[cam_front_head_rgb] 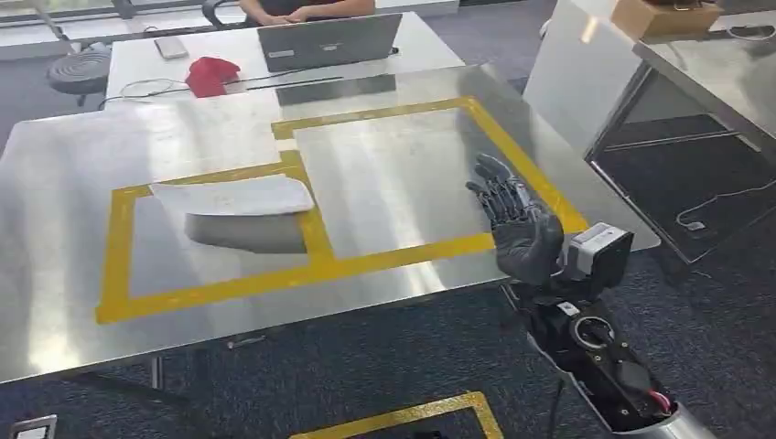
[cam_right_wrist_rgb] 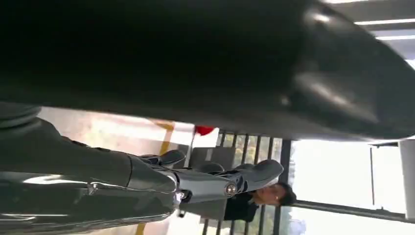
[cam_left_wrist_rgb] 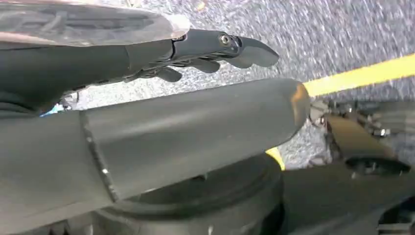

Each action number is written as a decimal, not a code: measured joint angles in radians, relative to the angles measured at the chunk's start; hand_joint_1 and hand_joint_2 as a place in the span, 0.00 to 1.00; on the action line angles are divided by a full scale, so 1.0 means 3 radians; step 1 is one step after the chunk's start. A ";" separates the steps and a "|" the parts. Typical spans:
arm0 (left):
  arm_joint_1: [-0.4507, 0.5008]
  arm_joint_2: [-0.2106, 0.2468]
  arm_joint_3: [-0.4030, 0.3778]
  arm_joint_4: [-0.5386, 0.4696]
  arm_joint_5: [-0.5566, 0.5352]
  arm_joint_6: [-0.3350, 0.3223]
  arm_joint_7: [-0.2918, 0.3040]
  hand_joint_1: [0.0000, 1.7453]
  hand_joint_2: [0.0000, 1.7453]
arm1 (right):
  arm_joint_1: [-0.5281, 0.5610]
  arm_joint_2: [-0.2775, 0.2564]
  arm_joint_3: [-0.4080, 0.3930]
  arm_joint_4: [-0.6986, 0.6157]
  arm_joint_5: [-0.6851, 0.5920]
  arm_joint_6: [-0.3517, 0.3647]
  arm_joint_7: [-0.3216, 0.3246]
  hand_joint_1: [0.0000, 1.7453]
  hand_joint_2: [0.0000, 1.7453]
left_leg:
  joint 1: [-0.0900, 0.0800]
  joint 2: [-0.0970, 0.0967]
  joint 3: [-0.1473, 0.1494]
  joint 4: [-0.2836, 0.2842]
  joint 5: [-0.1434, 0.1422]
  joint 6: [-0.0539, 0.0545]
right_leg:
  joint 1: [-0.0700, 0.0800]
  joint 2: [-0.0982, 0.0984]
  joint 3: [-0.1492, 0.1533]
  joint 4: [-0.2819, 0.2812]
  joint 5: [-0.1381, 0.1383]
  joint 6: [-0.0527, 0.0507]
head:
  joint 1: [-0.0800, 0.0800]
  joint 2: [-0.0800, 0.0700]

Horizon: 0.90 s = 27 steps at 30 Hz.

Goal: Take the parts from the cabinet and place them on the table.

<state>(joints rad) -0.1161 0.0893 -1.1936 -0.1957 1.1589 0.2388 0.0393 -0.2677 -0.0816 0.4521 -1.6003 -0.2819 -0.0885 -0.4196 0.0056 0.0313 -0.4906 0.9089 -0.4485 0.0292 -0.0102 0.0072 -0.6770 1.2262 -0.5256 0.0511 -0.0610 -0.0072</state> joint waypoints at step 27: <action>-0.0011 0.0013 -0.0001 0.0000 -0.0008 -0.0032 0.0029 0.00 0.00 | 0.0130 -0.0103 -0.0167 -0.0170 -0.0027 -0.0066 0.0003 0.00 0.00 | 0.0005 -0.0077 -0.0107 0.0058 0.0042 -0.0006 | 0.0000 0.0015 0.0060 -0.0148 -0.0102 -0.0004 | 0.0005 0.0000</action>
<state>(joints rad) -0.1195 0.0931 -1.1940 -0.1957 1.1566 0.2293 0.0481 -0.2286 -0.1125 0.4021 -1.6514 -0.2899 -0.1083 -0.4189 0.0070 0.0083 -0.5226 0.9263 -0.4358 0.0274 -0.0103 0.0116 -0.6591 1.1819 -0.5562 0.0498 -0.0595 -0.0072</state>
